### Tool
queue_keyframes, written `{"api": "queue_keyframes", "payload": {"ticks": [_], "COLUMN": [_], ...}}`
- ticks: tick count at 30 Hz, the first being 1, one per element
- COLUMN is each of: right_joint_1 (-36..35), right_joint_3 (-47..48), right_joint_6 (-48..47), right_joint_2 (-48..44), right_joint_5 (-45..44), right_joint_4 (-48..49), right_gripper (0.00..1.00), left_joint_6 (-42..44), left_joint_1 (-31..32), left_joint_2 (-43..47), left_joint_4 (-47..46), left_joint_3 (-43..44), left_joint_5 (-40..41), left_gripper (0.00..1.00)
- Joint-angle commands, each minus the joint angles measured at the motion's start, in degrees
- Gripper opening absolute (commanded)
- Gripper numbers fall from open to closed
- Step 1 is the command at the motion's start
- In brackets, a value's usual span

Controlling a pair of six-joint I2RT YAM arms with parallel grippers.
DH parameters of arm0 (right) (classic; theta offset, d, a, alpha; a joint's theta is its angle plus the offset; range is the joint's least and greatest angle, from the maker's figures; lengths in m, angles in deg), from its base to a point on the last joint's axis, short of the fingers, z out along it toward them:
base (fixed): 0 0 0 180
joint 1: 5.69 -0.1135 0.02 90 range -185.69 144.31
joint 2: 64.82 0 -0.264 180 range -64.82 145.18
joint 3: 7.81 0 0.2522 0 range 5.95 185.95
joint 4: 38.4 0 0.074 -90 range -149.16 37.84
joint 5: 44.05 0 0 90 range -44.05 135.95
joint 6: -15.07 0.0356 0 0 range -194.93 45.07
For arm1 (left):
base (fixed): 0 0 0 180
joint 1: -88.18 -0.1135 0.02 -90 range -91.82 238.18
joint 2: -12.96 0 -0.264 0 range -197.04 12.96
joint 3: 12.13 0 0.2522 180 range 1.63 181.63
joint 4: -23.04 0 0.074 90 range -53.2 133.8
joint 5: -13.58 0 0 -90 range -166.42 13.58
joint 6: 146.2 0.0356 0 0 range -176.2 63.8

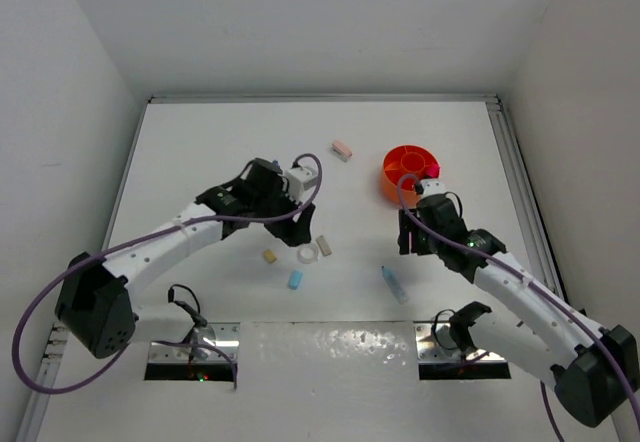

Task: Sort the stationery into containers
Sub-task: Pick up the pen from the center of the board.

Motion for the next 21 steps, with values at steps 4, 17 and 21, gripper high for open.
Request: {"api": "queue_keyframes", "payload": {"ticks": [4,17,21], "right_joint_1": [-3.18,-8.35,-9.85], "right_joint_3": [-2.95,-13.07,-12.71], "right_joint_6": [7.03,17.05,18.45], "right_joint_2": [0.57,-1.11,0.74], "right_joint_5": [4.06,2.34,0.40], "right_joint_4": [-10.77,-1.28,-1.89], "right_gripper": [0.57,0.52,0.52], "left_joint_6": [-17.21,-23.28,-22.84], "left_joint_1": [8.45,13.90,13.82], "left_joint_2": [-6.97,-17.34,-20.16], "left_joint_4": [6.02,6.63,5.23], "left_joint_3": [-3.28,-4.25,-3.19], "left_joint_5": [10.84,22.53,22.45], "left_gripper": [0.65,0.63,0.59]}}
